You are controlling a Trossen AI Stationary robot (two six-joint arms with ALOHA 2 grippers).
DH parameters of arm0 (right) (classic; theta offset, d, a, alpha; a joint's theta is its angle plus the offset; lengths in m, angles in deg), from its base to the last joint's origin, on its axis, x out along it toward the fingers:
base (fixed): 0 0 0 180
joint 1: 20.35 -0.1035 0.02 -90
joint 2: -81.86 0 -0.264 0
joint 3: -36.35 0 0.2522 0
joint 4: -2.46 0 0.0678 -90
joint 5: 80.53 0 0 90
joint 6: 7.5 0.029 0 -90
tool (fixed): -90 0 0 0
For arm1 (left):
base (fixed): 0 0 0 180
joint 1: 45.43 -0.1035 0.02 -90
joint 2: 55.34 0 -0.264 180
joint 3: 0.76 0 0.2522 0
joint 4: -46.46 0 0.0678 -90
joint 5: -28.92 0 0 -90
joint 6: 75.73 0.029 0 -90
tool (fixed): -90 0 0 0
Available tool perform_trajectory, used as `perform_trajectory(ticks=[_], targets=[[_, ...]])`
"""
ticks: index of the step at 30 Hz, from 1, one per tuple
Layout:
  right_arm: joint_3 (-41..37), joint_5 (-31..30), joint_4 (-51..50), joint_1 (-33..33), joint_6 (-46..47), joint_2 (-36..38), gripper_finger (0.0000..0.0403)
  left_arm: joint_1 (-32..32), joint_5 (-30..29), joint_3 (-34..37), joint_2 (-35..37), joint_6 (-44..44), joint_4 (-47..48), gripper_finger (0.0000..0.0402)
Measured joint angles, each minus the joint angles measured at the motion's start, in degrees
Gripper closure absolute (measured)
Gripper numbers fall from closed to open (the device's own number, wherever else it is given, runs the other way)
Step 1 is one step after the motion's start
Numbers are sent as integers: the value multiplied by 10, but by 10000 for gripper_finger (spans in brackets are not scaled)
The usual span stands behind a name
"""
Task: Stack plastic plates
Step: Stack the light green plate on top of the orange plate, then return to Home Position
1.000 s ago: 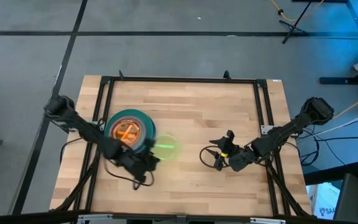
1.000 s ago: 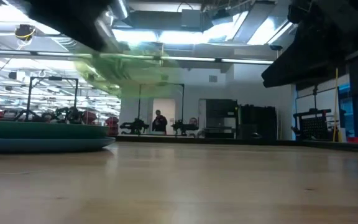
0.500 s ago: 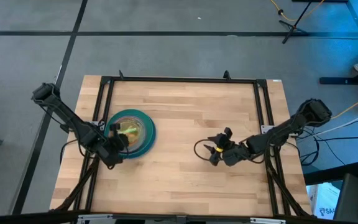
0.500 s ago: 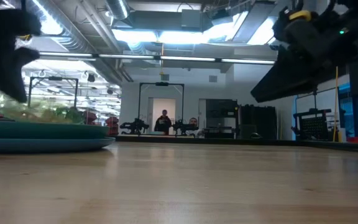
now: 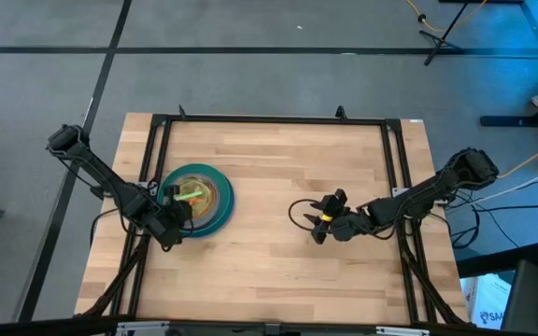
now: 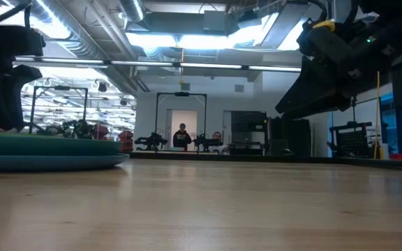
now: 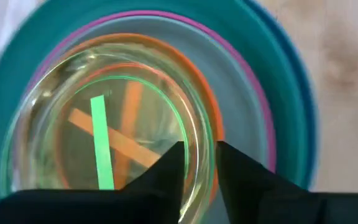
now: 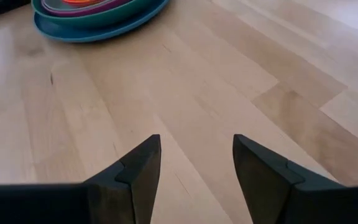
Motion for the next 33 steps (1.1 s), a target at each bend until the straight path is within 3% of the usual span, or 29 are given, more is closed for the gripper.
perform_trajectory(ticks=[5, 12, 16, 21, 25, 29, 33], targets=[[0, -13, 4, 2, -9, 0, 212, -2, 2, 0, 12, -5, -21, 277], [0, -8, 40, 40, -116, 25, 212, -2, -95, -1, 30, 34, -163, 269], [0, 39, 44, 74, -202, 38, 226, -14, -119, -1, 30, 127, -264, 282], [-8, 151, 56, 119, -310, 83, 282, -70, -119, 7, 32, 235, -351, 320], [-48, 188, 69, 135, -354, 162, 340, -117, -81, 65, 55, 337, -476, 366], [-109, 191, 88, 138, -362, 265, 391, -185, 13, 141, 101, 384, -612, 397], [-171, 191, 103, 138, -366, 367, 392, -261, 96, 184, 145, 388, -675, 399]])
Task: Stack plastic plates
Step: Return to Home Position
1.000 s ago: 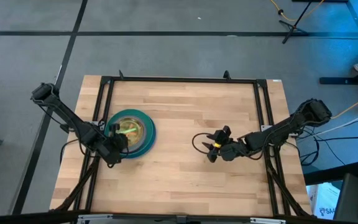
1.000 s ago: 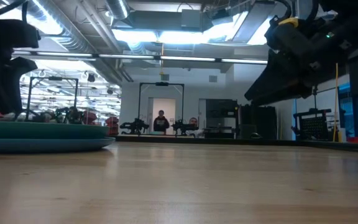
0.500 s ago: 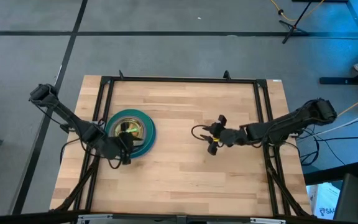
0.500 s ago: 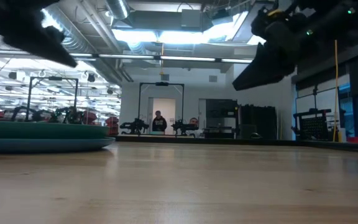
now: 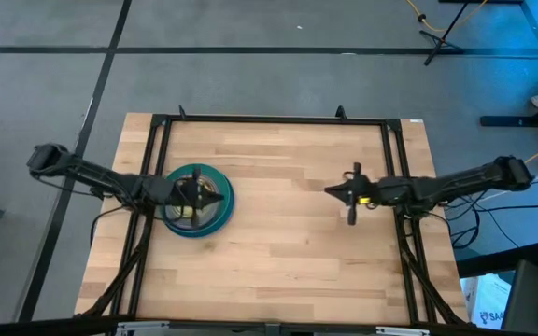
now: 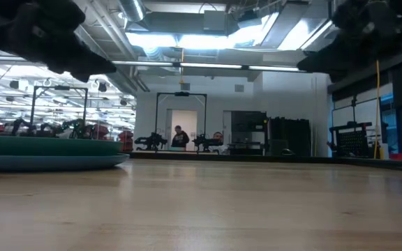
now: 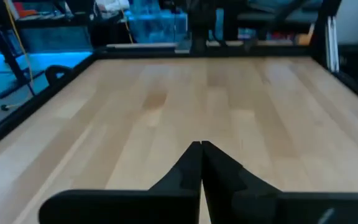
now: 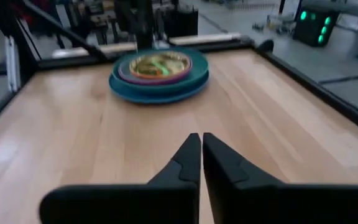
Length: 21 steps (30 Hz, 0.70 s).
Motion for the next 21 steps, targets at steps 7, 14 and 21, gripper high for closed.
perform_trajectory(ticks=[7, 14, 21], targets=[[-81, 6, 3, 0, 5, 156, 396, -95, 81, 3, 57, -7, 12, 401], [-146, 33, -11, 0, 8, 290, 399, -129, 85, 44, 134, -18, 16, 401], [-172, 29, -69, 0, 20, 397, 398, -136, 84, 113, 244, -43, 11, 401]])
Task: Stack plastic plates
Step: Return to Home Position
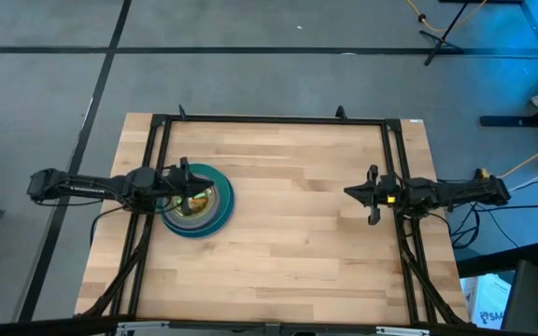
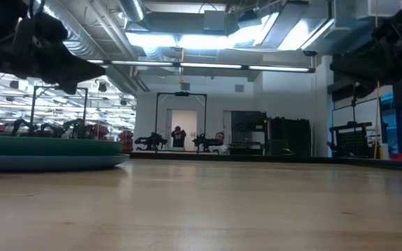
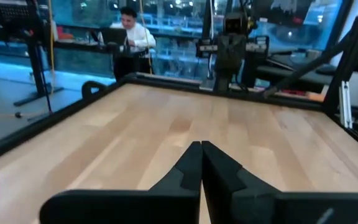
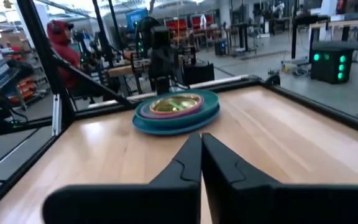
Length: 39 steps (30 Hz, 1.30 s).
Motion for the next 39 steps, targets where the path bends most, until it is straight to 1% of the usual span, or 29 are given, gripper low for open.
perform_trajectory(ticks=[3, 6, 9, 12, 13, 17, 21, 39], targets=[[-1, 2, -8, 0, -6, 25, 398, 0, -5, 0, 42, 0, 27, 401], [-1, 13, -9, 0, -10, 41, 398, 0, 7, 0, 80, 8, 40, 401], [-1, 72, -19, 0, -20, 41, 398, 0, 20, 0, 122, 12, 82, 401], [-1, 97, -23, 0, -35, 41, 398, 0, 24, 0, 170, 7, 139, 401], [-1, 102, -24, 0, -41, 41, 398, 0, 34, 0, 182, 5, 137, 401], [-1, 114, -27, 0, -64, 40, 398, 0, 82, 0, 181, 12, 147, 401], [-1, 114, -27, 0, -61, 37, 397, 0, 86, 0, 170, 10, 148, 401], [-1, 113, -28, 0, -62, 37, 397, 0, 85, 0, 170, 9, 148, 401]])
